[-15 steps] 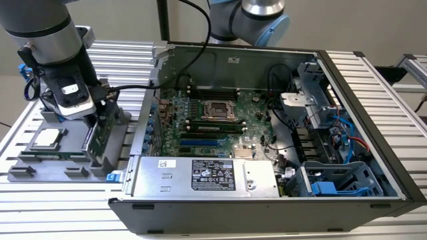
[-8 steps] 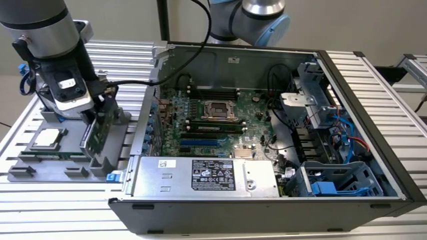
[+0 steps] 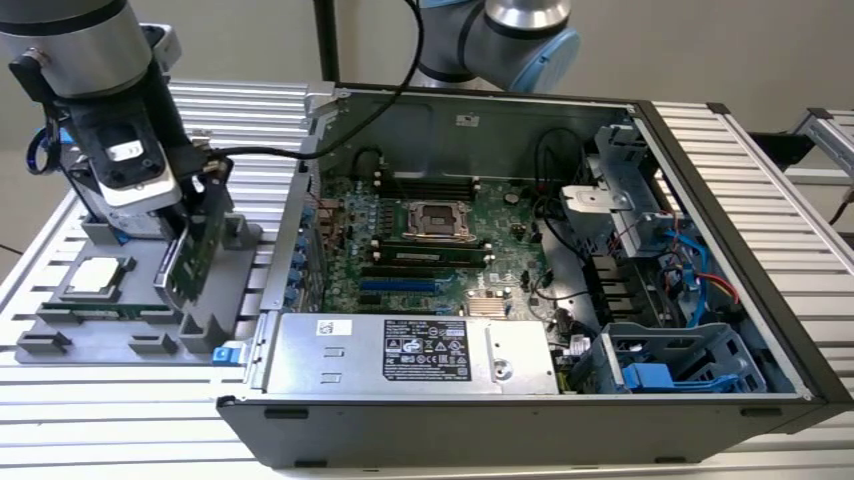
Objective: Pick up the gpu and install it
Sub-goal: 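Pick up the gpu and move the gpu toward the slot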
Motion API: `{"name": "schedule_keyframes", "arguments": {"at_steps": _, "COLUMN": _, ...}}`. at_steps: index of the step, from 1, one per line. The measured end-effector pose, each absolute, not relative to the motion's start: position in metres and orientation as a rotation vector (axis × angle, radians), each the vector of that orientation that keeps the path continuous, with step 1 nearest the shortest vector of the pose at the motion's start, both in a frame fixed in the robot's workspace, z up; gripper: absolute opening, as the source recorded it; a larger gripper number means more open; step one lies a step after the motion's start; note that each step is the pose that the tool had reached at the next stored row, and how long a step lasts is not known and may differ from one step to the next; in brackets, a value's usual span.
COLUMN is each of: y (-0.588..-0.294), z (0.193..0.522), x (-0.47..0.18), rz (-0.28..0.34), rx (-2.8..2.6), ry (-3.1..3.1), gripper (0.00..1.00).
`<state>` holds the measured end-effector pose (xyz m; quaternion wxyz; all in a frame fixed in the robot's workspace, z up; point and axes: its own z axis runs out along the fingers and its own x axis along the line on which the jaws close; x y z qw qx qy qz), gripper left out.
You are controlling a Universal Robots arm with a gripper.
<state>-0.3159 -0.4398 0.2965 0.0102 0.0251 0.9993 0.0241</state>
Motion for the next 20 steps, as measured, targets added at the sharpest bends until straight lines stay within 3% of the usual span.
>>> {"name": "schedule_keyframes", "arguments": {"at_steps": 20, "y": -0.44, "z": 0.323, "x": -0.316, "rz": 0.075, "rx": 0.078, "ry": 3.119, "gripper": 0.0}}
